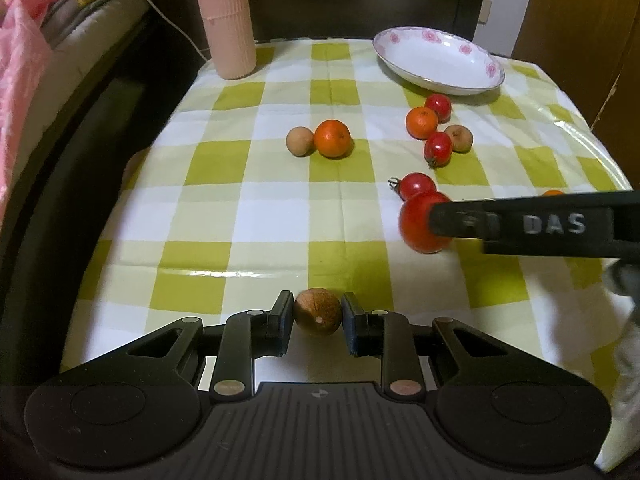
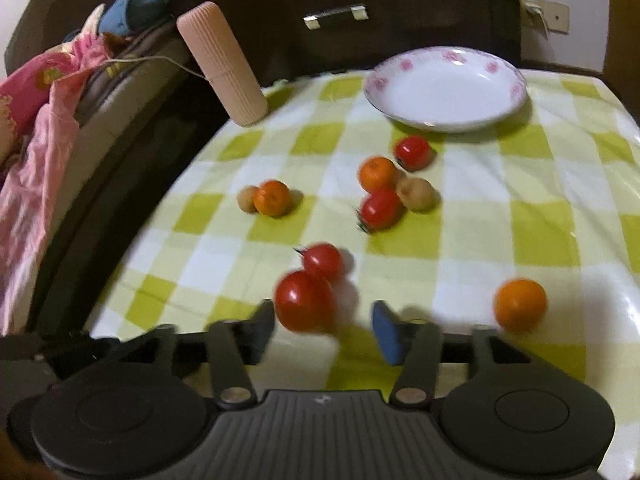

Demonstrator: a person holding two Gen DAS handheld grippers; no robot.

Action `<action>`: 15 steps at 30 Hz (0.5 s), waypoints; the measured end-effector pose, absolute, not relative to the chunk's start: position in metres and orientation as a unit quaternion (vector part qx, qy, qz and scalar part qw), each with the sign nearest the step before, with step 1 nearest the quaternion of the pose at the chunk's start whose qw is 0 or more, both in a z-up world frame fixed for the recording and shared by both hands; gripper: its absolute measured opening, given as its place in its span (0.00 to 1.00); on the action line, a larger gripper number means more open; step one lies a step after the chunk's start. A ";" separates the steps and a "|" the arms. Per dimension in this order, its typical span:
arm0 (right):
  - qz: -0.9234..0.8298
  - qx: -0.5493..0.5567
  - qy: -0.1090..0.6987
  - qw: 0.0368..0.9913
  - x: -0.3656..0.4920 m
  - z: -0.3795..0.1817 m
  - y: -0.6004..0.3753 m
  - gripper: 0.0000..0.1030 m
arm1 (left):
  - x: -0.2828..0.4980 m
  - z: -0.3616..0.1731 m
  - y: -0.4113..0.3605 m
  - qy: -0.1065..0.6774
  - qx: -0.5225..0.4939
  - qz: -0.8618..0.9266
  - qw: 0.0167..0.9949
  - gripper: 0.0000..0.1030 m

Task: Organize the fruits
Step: 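Close the left gripper on a small brown fruit while the right gripper approaches a large red tomato, then grasp the large red tomato with the right gripper while the left gripper lifts the brown fruit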

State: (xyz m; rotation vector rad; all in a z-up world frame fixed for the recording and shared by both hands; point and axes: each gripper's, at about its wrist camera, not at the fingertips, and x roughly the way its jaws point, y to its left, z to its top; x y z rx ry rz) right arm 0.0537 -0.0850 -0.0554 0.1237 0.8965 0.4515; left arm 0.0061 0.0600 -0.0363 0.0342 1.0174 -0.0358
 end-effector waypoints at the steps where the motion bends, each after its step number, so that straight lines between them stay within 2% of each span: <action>1: 0.221 0.050 0.432 0.873 0.057 -0.057 -0.079 0.58 | 0.007 -0.037 0.061 0.488 0.013 -0.018 0.872 0.32; 8: 0.211 -0.012 0.439 0.873 0.076 -0.077 -0.048 0.57 | 0.009 -0.040 0.062 0.494 0.008 -0.022 0.869 0.34; 11: 0.208 -0.040 0.425 0.880 0.069 -0.079 -0.046 0.46 | 0.011 -0.041 0.060 0.496 0.007 -0.025 0.868 0.34; 12: 0.214 -0.034 0.429 0.877 0.068 -0.079 -0.047 0.39 | 0.011 -0.041 0.059 0.496 0.009 -0.026 0.868 0.34; 15: 0.206 -0.038 0.432 0.877 0.064 -0.078 -0.052 0.39 | 0.012 -0.043 0.055 0.498 0.016 -0.028 0.867 0.34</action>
